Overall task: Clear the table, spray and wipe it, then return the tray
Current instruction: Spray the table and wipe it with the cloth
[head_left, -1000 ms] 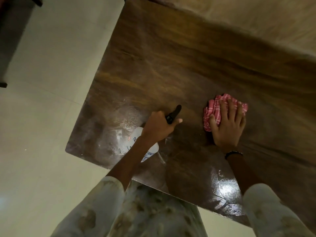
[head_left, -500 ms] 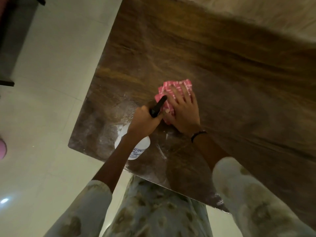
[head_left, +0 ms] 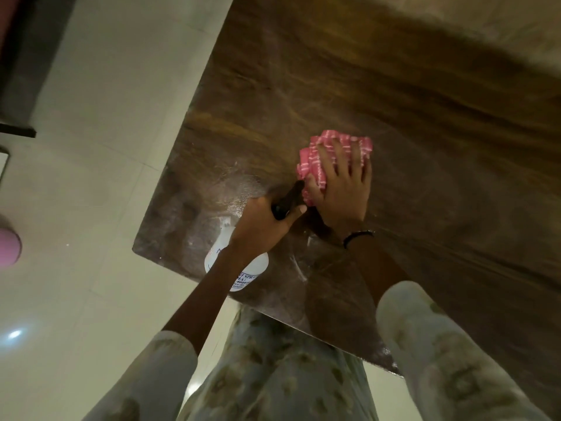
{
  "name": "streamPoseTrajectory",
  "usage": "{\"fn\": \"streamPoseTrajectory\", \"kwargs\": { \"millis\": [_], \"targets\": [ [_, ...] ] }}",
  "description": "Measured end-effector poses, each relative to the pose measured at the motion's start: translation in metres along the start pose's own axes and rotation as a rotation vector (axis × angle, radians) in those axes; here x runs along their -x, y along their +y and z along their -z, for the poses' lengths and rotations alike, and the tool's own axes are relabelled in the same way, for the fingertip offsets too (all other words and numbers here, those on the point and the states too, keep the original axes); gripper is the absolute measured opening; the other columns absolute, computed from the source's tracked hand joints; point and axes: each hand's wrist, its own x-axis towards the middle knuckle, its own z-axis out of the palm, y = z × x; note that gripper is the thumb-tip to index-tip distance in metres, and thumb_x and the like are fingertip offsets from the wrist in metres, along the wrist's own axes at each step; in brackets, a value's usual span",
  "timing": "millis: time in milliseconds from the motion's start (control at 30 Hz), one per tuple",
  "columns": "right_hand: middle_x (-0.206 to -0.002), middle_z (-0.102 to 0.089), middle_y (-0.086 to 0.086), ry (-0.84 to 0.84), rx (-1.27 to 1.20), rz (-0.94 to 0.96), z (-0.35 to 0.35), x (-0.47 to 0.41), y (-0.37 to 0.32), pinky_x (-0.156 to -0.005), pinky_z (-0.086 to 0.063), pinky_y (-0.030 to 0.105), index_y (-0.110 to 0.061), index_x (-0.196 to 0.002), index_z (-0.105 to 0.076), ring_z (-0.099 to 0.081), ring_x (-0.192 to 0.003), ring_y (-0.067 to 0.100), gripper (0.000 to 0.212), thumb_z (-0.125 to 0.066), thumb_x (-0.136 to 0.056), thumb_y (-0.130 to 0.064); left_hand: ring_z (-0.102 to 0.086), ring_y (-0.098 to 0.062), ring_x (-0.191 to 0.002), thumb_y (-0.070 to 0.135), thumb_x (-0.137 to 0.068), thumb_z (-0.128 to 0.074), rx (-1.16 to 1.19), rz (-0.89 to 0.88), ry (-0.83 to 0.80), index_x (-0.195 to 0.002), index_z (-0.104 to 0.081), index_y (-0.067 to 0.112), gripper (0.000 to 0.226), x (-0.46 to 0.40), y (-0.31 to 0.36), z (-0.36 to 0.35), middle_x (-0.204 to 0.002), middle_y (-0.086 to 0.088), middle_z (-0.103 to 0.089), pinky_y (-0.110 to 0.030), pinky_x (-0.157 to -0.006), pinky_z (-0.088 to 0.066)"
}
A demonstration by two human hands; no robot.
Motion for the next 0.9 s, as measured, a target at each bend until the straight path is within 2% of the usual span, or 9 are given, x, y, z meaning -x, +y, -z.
{"fn": "streamPoseTrajectory", "kwargs": {
  "millis": [67,200,367,500,567,633,700,800,900],
  "targets": [
    [-0.156,-0.027,0.006,-0.036,0.015,0.123,-0.004,0.020,-0.008,-0.116,-0.014,0.056,-0.027,-0.147,-0.031,-0.018,-0.145,0.032,0.064,-0.034,-0.092,-0.060,-0.053,-0.008,-0.053,0.039,-0.082,-0.068,-0.007,-0.015,0.013,-0.070,-0.054,0.030,0.021,0.004,-0.001,0.000,-0.058,0.006,-0.054,-0.014,-0.051,-0.038],
    [-0.157,-0.025,0.003,-0.095,0.011,0.221,-0.010,0.071,0.012,-0.117,-0.015,0.055,-0.029,-0.148,-0.027,-0.013,-0.147,0.028,0.067,-0.033,-0.091,-0.062,-0.052,-0.002,-0.054,0.035,-0.083,-0.068,0.001,-0.008,0.018,-0.081,-0.057,0.024,0.015,0.007,0.001,0.001,-0.060,0.013,-0.052,-0.005,-0.048,-0.039],
    [-0.156,-0.027,0.004,-0.085,0.000,0.122,-0.005,0.076,0.026,-0.117,-0.011,0.052,-0.029,-0.147,-0.028,-0.017,-0.145,0.029,0.069,-0.034,-0.088,-0.064,-0.053,-0.005,-0.058,0.042,-0.085,-0.063,0.014,0.110,-0.004,-0.086,-0.058,0.015,0.028,-0.009,0.013,0.007,-0.064,0.006,-0.053,-0.017,-0.051,-0.040],
    [-0.157,-0.023,0.001,-0.073,0.014,0.091,0.000,0.061,0.030,-0.118,-0.011,0.052,-0.031,-0.148,-0.025,-0.015,-0.145,0.029,0.068,-0.034,-0.089,-0.062,-0.053,-0.005,-0.058,0.044,-0.084,-0.063,-0.011,0.101,0.077,-0.081,-0.055,0.014,0.031,-0.030,0.035,0.025,-0.064,0.003,-0.054,-0.021,-0.054,-0.041],
    [-0.158,-0.023,0.001,-0.063,0.015,0.068,0.003,0.046,0.035,-0.118,-0.011,0.052,-0.032,-0.149,-0.026,-0.014,-0.146,0.030,0.069,-0.031,-0.088,-0.063,-0.062,-0.016,-0.070,0.046,-0.082,-0.066,0.014,0.073,0.092,-0.082,-0.057,0.011,0.036,-0.043,0.043,0.033,-0.074,-0.005,-0.062,-0.031,-0.067,-0.053],
    [-0.158,-0.020,0.001,-0.052,0.020,0.043,0.007,0.026,0.043,-0.118,-0.010,0.053,-0.032,-0.149,-0.023,-0.011,-0.146,0.030,0.070,-0.031,-0.087,-0.064,-0.066,-0.022,-0.081,0.047,-0.079,-0.067,0.027,0.050,0.081,-0.090,-0.062,0.006,0.042,-0.055,0.047,0.039,-0.085,-0.009,-0.066,-0.040,-0.081,-0.056],
    [-0.159,-0.018,0.001,-0.028,0.037,0.021,0.011,0.005,0.049,-0.118,-0.010,0.052,-0.032,-0.150,-0.020,-0.010,-0.147,0.031,0.071,-0.031,-0.087,-0.064,-0.064,-0.021,-0.084,0.044,-0.081,-0.066,0.026,0.048,0.056,-0.097,-0.062,0.006,0.041,-0.065,0.050,0.046,-0.087,-0.006,-0.064,-0.038,-0.084,-0.054],
    [-0.159,-0.020,0.003,0.026,0.055,0.009,0.017,-0.031,0.052,-0.117,-0.012,0.053,-0.031,-0.150,-0.020,-0.011,-0.146,0.034,0.070,-0.031,-0.088,-0.061,-0.062,-0.020,-0.089,0.041,-0.085,-0.064,-0.002,0.069,0.047,-0.107,-0.060,0.004,0.044,-0.076,0.046,0.058,-0.092,-0.005,-0.059,-0.029,-0.080,-0.050],
    [-0.158,-0.020,0.004,0.044,0.062,0.016,0.021,-0.075,0.034,-0.116,-0.012,0.053,-0.030,-0.150,-0.021,-0.011,-0.146,0.034,0.070,-0.030,-0.087,-0.060,-0.058,-0.016,-0.080,0.039,-0.085,-0.064,0.026,0.092,0.050,-0.108,-0.060,0.003,0.043,-0.083,0.035,0.073,-0.085,-0.003,-0.057,-0.026,-0.073,-0.048]
  ]
}}
